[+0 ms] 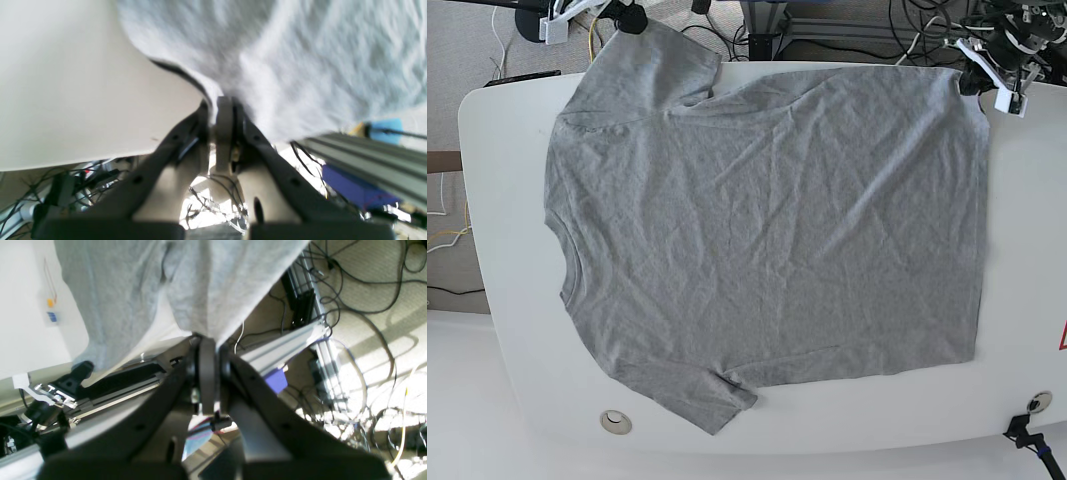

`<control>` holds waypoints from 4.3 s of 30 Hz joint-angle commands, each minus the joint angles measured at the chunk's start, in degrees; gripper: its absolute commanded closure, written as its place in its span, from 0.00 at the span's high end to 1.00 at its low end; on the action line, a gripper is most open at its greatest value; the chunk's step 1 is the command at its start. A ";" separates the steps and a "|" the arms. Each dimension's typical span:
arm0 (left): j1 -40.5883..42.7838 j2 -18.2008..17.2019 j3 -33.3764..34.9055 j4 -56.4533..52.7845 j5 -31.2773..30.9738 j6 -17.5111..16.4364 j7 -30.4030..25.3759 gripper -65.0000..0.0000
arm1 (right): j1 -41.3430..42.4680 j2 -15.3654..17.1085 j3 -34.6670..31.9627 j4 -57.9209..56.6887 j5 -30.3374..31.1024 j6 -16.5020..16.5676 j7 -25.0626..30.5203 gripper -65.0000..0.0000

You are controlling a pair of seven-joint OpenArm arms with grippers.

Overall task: Fold the T-shirt properly
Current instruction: 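Lift the grasped shoulder corners and drag the shirt toward the robot, then pull both grippers outward along the shirt's shoulder edge, smoothing it, then grasp the shoulder corners again and pull the shirt toward the robot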

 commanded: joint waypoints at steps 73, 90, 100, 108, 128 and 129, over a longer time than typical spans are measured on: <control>-53.55 -4.37 7.44 -30.96 11.27 3.51 7.43 0.00 | 75.50 4.33 -5.77 -43.13 -6.51 -1.80 -8.38 0.00; -59.17 -6.83 10.34 -39.23 11.36 3.60 6.46 0.39 | 82.35 4.33 -5.86 -54.65 -7.82 0.93 -8.29 0.24; -59.52 -8.85 13.59 -33.60 21.91 3.16 -1.45 1.00 | 81.30 5.73 -5.86 -46.65 -25.85 1.28 -10.67 0.86; -45.02 -9.03 13.59 -15.67 22.43 3.16 -1.63 1.00 | 63.45 10.83 -5.68 -16.41 -37.19 1.28 -15.41 0.86; -27.79 -8.76 13.59 -8.99 22.52 3.16 -11.04 1.00 | 55.10 10.66 0.21 -28.63 -50.37 13.24 -3.28 0.86; -27.70 -8.76 13.59 -8.99 22.52 3.16 -11.04 1.00 | 55.54 10.74 0.38 -29.86 -50.37 14.12 -2.76 0.86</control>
